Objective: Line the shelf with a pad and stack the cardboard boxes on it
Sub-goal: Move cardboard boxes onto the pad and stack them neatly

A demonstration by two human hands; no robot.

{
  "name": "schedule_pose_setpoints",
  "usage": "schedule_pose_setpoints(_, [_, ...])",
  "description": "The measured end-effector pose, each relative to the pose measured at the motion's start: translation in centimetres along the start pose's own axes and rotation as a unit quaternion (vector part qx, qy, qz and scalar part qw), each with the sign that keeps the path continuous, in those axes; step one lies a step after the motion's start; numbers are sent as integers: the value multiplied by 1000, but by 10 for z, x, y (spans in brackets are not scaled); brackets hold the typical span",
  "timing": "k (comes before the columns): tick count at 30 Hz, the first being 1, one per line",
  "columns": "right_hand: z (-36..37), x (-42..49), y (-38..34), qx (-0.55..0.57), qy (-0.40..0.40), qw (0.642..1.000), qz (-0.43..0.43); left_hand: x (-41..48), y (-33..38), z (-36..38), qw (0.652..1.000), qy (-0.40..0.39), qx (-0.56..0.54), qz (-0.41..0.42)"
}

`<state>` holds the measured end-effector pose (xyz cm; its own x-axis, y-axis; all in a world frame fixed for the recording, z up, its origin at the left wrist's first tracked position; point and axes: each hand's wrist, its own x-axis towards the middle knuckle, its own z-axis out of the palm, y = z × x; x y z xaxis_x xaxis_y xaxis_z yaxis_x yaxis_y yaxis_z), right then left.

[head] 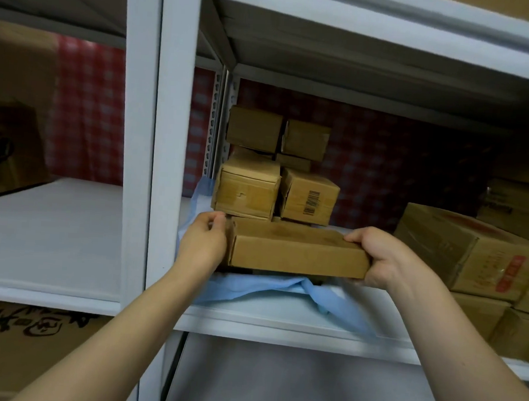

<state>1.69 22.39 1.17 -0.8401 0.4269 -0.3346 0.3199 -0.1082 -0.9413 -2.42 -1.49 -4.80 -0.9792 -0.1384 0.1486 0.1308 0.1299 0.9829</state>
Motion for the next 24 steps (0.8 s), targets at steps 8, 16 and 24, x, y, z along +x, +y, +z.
schedule_pose_setpoints(8, [23, 11, -2, -6, -24, 1000, 12, -9, 13, 6, 998, -23, -51, -18])
schedule_pose_setpoints(16, [15, 26, 4, -6, -58, 998, 7, 44, 58, 8, 998, 31, -43, -36])
schedule_pose_setpoints(24, [10, 34, 2, 1, -87, 996, -9, 72, 84, 26, 986, -64, -85, -131])
